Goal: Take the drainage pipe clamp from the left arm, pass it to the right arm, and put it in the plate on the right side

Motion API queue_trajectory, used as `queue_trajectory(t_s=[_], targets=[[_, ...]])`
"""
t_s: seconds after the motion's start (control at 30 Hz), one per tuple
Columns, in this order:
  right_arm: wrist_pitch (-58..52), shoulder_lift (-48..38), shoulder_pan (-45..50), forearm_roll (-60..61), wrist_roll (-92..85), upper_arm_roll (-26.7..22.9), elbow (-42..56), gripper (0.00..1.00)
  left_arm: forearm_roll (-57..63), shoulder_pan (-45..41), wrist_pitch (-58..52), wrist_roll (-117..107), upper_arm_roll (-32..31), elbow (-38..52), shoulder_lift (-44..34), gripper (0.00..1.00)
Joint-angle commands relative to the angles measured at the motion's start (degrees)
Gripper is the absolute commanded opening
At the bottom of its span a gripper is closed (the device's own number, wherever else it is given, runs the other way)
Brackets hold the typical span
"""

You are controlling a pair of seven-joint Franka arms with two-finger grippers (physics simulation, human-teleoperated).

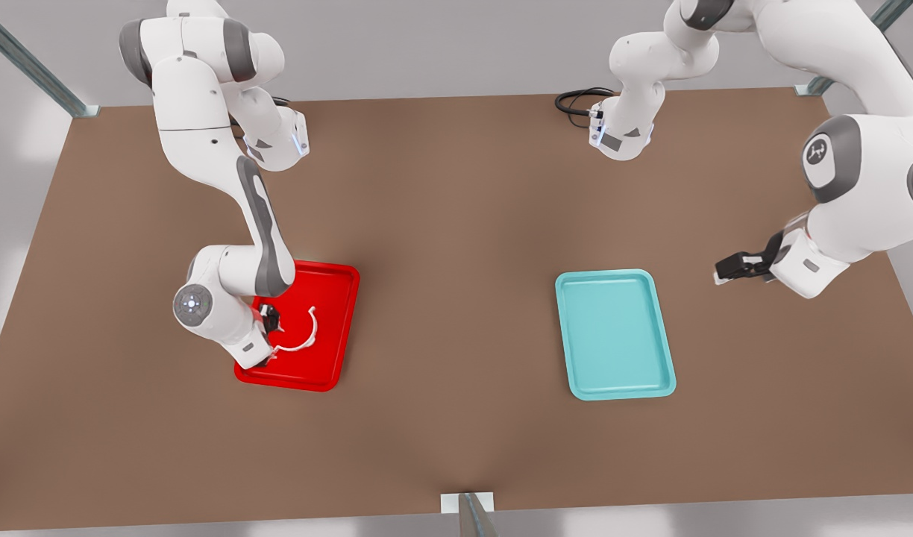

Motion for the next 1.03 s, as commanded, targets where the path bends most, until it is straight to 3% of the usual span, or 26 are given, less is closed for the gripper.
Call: queue_trajectory(t_s=[0.0,0.07,0.13,0.17,0.23,0.3,0.33,0.4,0.47,0.77,0.8,0.83,1.0], targets=[[1.0,0.0,0.0,0.3,-5.2,0.0,0.4,1.00,-0.3,0.9,-0.3,2.5,0.0,0.1,-0.1,1.00],[-3.7,0.3,-0.1,0.3,-3.9,-0.1,5.7,1.00,-0.3,0.8,-0.4,2.4,0.0,0.2,-0.1,1.00],[-28.0,0.7,0.3,-4.2,21.6,-1.1,20.2,1.00,-0.3,0.9,-0.4,2.5,-0.1,0.2,-0.1,1.00],[-37.1,1.2,1.6,-13.1,34.7,-0.5,27.1,1.00,-0.3,1.0,-0.4,2.5,-0.1,0.2,-0.1,1.00],[-37.4,-0.5,-0.1,-12.9,43.1,-1.4,28.2,1.00,-0.3,1.0,-0.4,2.5,-0.1,0.2,-0.1,1.00],[-47.2,-5.8,-3.0,-7.4,65.5,-2.2,28.5,1.00,-0.3,1.0,-0.4,2.5,0.0,0.2,-0.1,1.00],[-49.5,-8.8,-3.4,-7.4,67.1,-2.3,27.8,1.00,-0.3,1.0,-0.5,2.4,-0.1,0.2,-0.1,1.00],[-51.6,-15.0,-5.7,-11.8,68.9,-2.5,25.0,1.00,-0.3,1.0,-0.5,2.5,0.0,0.2,-0.1,1.00],[-50.5,-15.0,-6.0,-11.7,77.0,-2.3,25.4,1.00,-0.3,1.0,-0.5,2.5,0.0,0.2,-0.1,1.00],[-50.8,-15.6,-6.6,-12.8,77.4,-2.2,25.4,1.00,-0.5,1.7,-1.2,2.5,-0.1,0.2,-0.1,1.00],[-51.1,-15.9,-18.3,-13.0,77.3,8.6,25.1,1.00,-0.5,1.7,-1.2,2.5,-0.1,0.2,-0.1,1.00],[-50.9,-16.0,-21.8,-13.4,77.4,13.2,25.0,1.00,-0.5,1.7,-1.2,2.5,-0.1,0.2,-0.1,1.00],[-48.9,-17.2,-20.2,-15.6,77.3,13.9,22.8,1.00,-0.4,1.7,-1.2,2.5,-0.1,0.2,-0.1,1.00]])
